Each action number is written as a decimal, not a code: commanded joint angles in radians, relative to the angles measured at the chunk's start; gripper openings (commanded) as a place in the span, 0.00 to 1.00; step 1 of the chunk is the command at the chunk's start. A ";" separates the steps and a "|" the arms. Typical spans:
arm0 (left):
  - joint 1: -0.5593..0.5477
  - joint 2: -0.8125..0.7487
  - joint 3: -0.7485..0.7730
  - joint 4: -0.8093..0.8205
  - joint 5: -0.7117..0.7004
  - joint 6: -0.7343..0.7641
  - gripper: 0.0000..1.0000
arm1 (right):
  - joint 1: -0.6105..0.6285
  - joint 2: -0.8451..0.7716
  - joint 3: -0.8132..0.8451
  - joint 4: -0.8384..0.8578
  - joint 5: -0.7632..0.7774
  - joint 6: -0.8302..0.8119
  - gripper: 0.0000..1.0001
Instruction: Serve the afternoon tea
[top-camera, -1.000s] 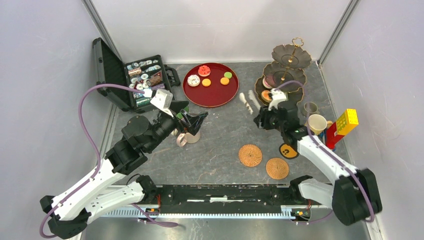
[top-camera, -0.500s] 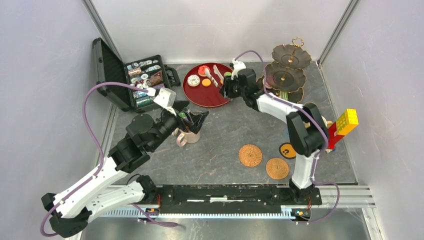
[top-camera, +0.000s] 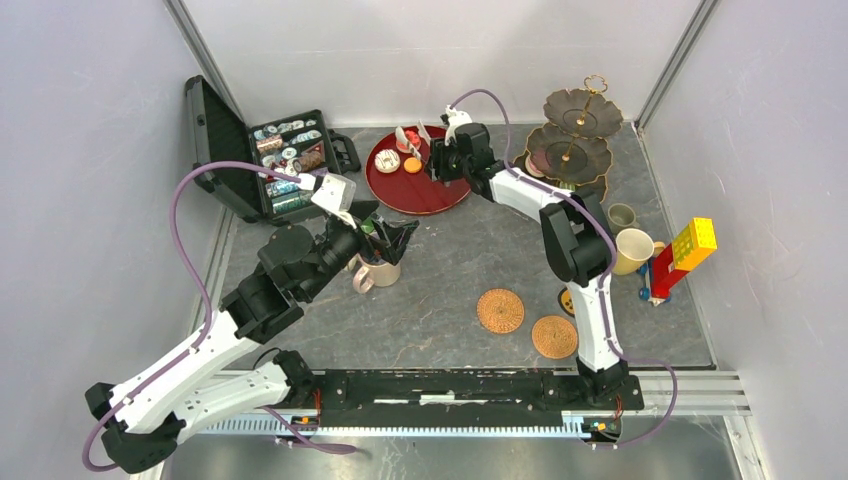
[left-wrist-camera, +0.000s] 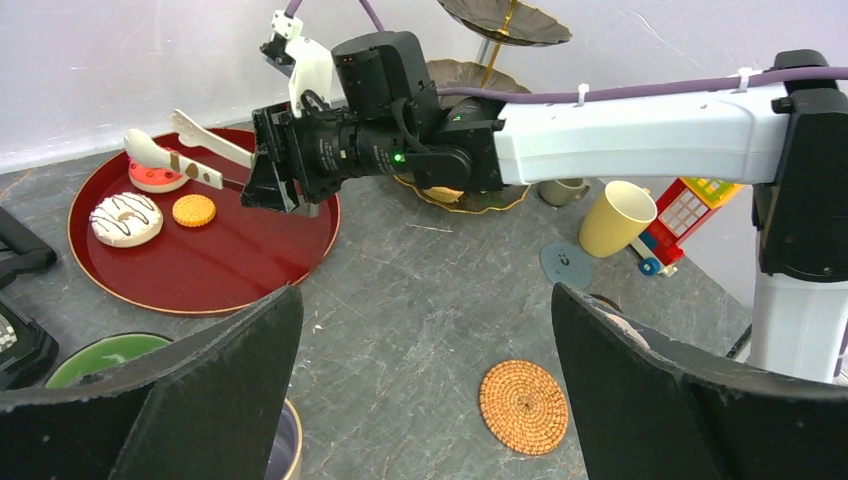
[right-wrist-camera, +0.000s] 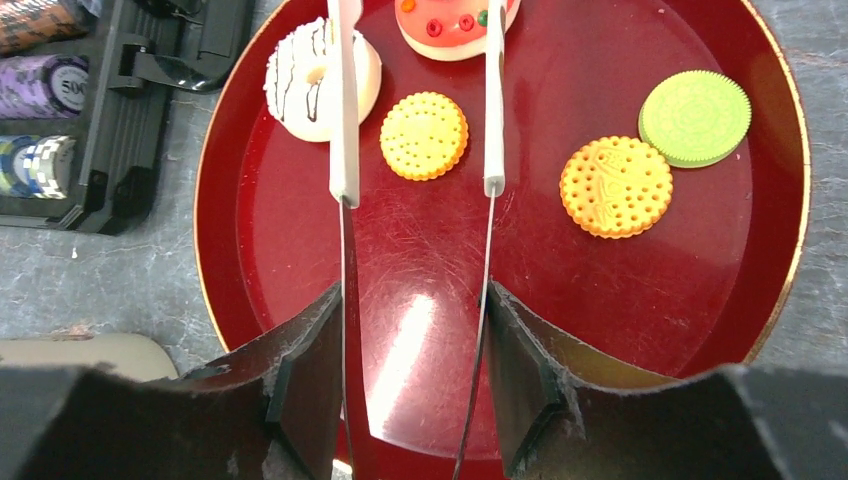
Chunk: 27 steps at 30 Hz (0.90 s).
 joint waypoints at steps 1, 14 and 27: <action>0.003 0.001 0.026 0.026 -0.014 0.063 1.00 | 0.000 0.048 0.084 0.004 0.010 -0.007 0.55; 0.002 0.007 0.026 0.026 -0.013 0.062 1.00 | 0.000 0.156 0.181 -0.008 0.020 -0.005 0.58; 0.002 0.010 0.026 0.028 -0.001 0.058 1.00 | 0.002 0.145 0.186 -0.014 0.028 -0.001 0.42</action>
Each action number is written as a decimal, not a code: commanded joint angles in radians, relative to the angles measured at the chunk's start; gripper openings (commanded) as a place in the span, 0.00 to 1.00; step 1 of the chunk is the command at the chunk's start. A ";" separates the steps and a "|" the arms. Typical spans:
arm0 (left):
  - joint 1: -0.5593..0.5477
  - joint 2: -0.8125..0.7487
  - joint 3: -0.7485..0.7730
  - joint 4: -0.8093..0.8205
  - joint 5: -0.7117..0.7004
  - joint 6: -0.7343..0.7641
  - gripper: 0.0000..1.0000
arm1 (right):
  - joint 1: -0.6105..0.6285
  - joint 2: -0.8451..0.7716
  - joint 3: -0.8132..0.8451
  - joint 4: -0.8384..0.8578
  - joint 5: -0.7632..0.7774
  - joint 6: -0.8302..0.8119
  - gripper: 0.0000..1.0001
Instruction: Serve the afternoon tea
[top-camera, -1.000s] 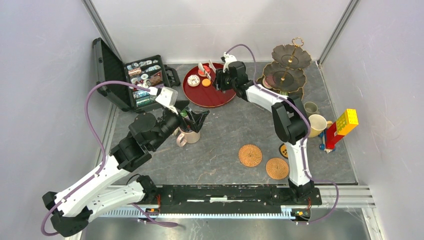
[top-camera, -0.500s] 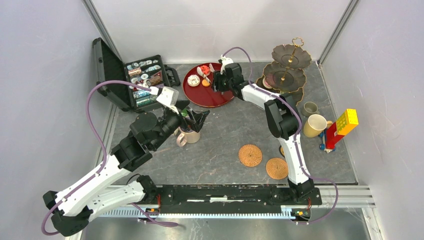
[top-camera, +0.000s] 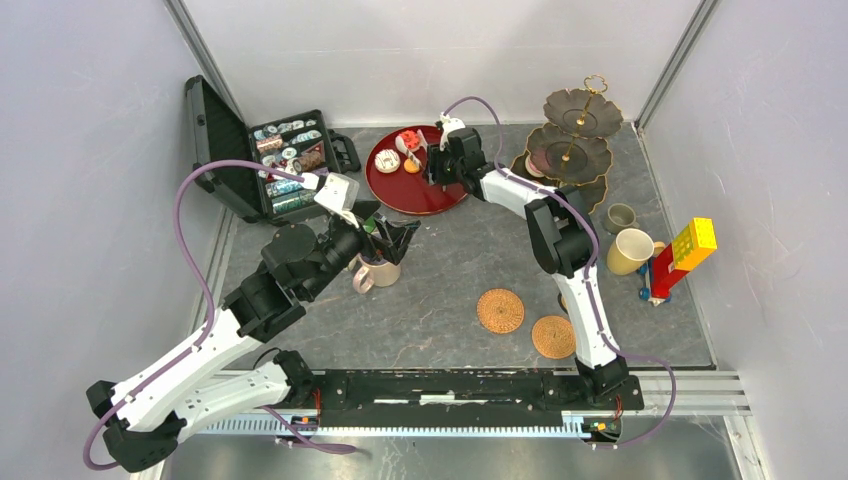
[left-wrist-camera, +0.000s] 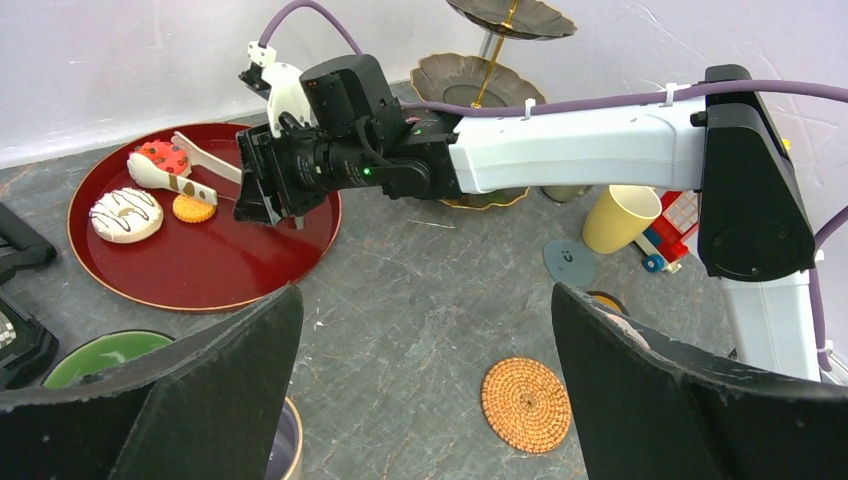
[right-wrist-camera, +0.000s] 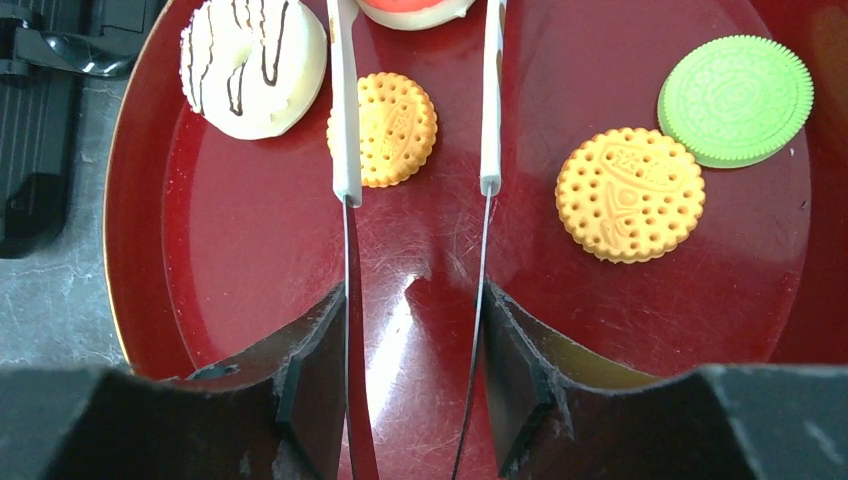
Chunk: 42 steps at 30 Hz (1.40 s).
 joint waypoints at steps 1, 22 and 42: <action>0.002 -0.004 0.026 0.029 0.001 0.058 1.00 | 0.001 -0.041 0.038 0.028 0.016 -0.001 0.39; 0.002 -0.058 0.022 0.038 0.020 0.041 1.00 | 0.003 -1.023 -0.912 0.163 -0.159 -0.168 0.22; -0.003 -0.070 0.023 0.045 0.058 0.007 1.00 | -0.010 -1.700 -0.944 -0.676 0.852 -0.103 0.20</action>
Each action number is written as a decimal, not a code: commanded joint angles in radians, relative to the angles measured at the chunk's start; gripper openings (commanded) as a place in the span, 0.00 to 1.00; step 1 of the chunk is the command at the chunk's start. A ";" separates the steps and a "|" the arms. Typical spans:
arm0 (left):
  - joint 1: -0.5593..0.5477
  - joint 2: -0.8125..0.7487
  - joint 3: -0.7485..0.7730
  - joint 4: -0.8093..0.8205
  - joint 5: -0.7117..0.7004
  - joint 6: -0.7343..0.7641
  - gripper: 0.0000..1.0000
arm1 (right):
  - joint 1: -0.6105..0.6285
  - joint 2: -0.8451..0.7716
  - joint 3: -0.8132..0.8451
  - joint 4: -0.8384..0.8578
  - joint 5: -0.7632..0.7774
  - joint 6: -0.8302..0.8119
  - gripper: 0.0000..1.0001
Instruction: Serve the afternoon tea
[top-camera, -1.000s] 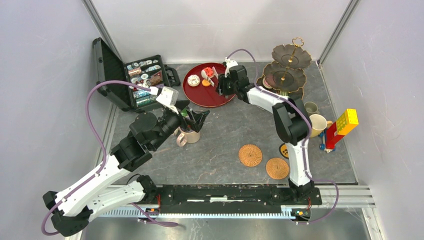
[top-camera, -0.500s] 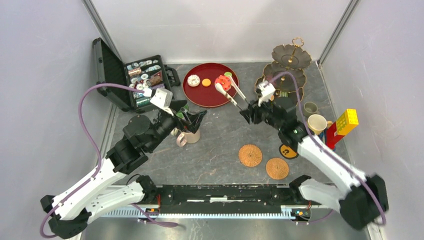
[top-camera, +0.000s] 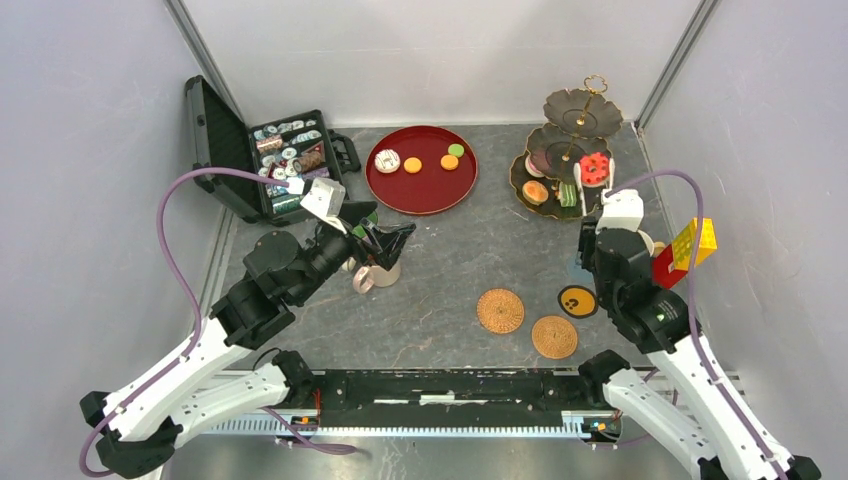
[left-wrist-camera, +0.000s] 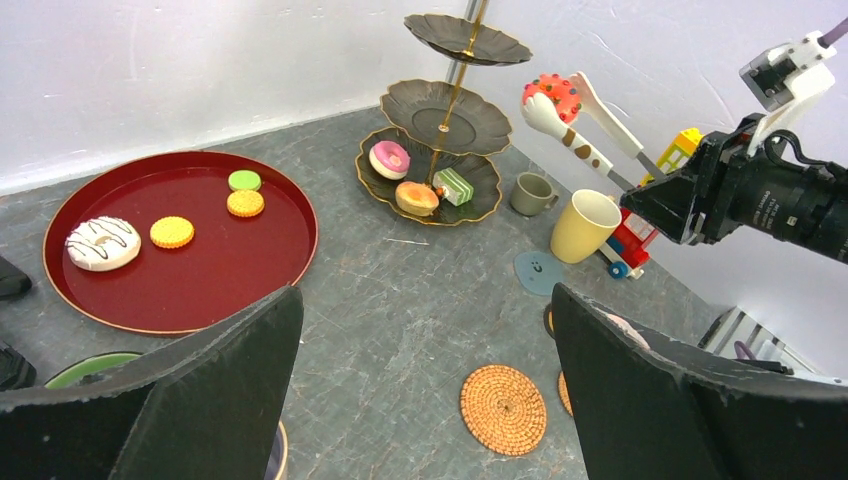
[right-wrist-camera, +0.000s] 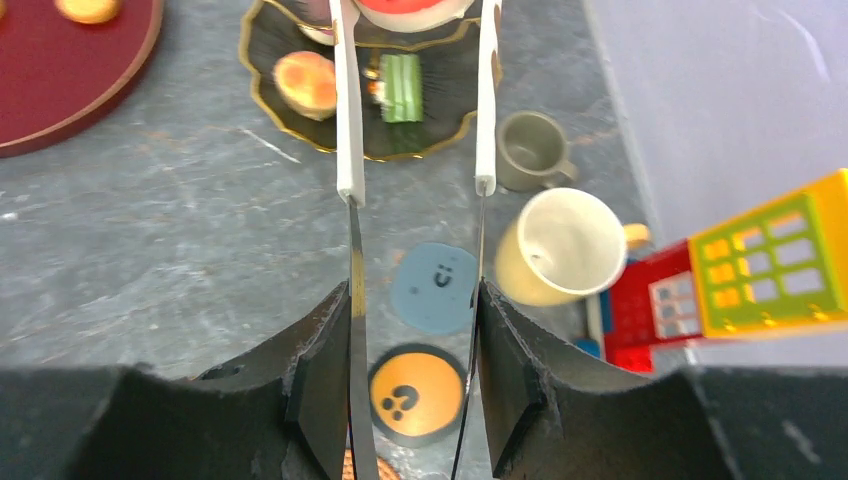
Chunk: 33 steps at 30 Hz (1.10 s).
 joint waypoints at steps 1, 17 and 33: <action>-0.003 -0.007 0.023 0.042 0.005 0.009 1.00 | -0.011 0.067 0.076 -0.067 0.173 0.034 0.20; -0.002 -0.004 0.024 0.037 -0.017 0.026 1.00 | -0.345 0.278 0.010 0.261 -0.207 -0.061 0.19; -0.002 0.002 0.030 0.030 -0.036 0.045 1.00 | -0.578 0.505 0.094 0.457 -0.556 -0.034 0.22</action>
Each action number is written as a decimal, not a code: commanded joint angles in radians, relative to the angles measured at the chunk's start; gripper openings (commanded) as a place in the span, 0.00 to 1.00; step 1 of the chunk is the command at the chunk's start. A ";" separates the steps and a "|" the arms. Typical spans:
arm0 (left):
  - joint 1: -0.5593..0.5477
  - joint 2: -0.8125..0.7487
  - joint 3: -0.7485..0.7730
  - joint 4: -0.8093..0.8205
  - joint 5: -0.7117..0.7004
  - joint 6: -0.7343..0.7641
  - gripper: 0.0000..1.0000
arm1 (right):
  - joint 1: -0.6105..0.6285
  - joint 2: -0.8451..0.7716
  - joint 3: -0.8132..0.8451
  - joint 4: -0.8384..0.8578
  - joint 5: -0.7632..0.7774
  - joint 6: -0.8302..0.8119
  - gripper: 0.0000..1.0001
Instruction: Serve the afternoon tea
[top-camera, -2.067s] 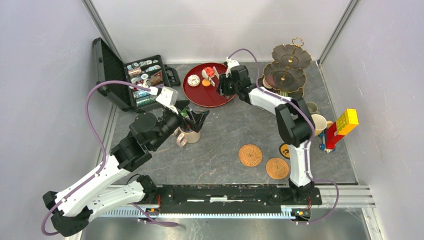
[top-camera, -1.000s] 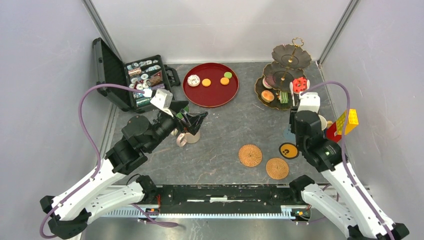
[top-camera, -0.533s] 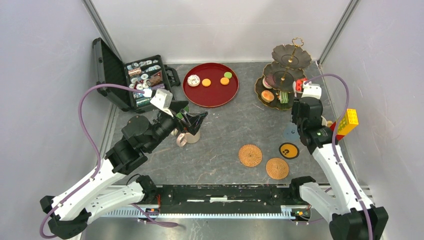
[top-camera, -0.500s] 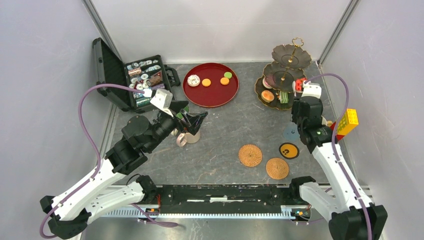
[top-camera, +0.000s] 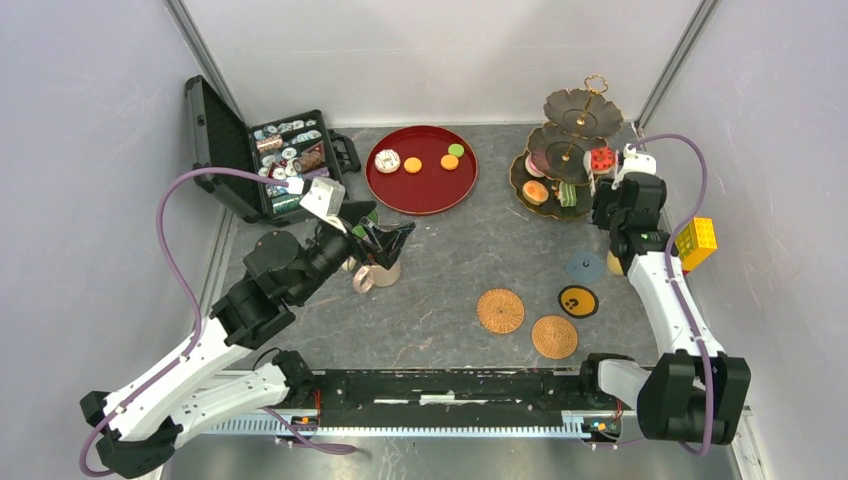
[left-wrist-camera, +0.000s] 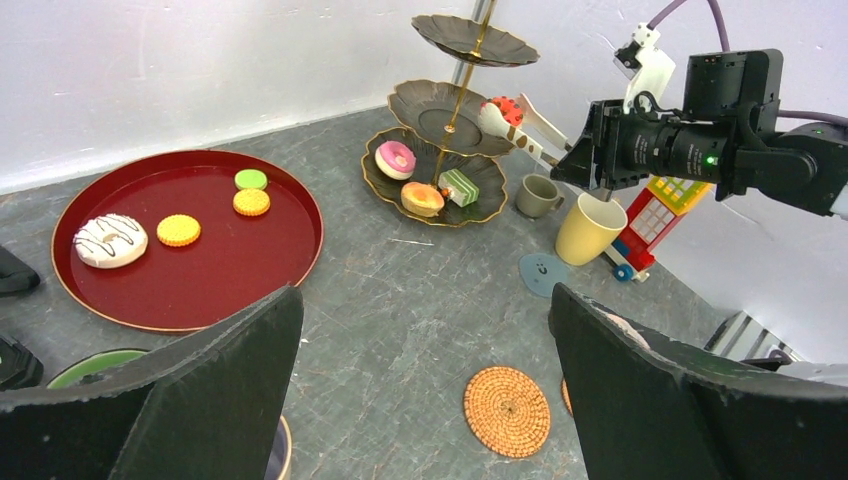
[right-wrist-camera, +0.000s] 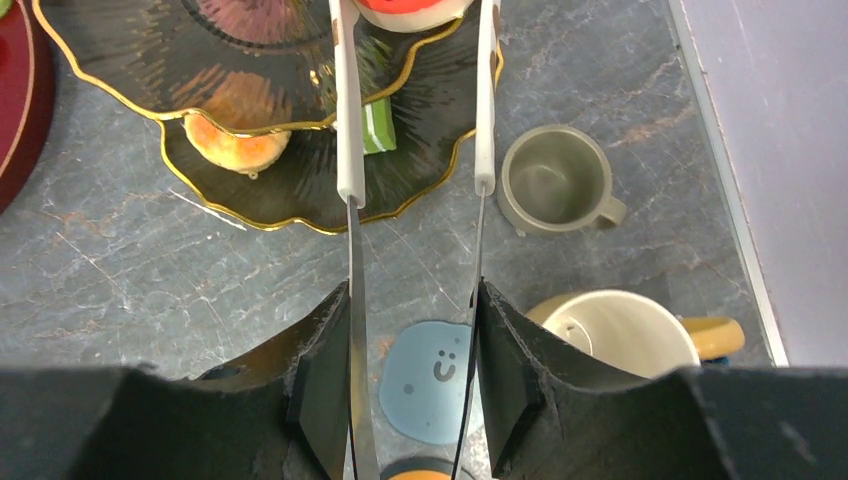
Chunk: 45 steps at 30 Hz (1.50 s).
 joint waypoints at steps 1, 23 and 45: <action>-0.003 0.004 0.030 0.029 -0.026 0.045 1.00 | -0.022 0.026 0.081 0.117 -0.087 0.011 0.22; -0.002 0.014 0.032 0.027 -0.024 0.046 1.00 | -0.030 0.100 0.096 0.128 -0.111 -0.009 0.59; -0.002 0.012 0.032 0.030 -0.004 0.033 1.00 | -0.025 -0.006 0.011 -0.055 -0.203 0.036 0.67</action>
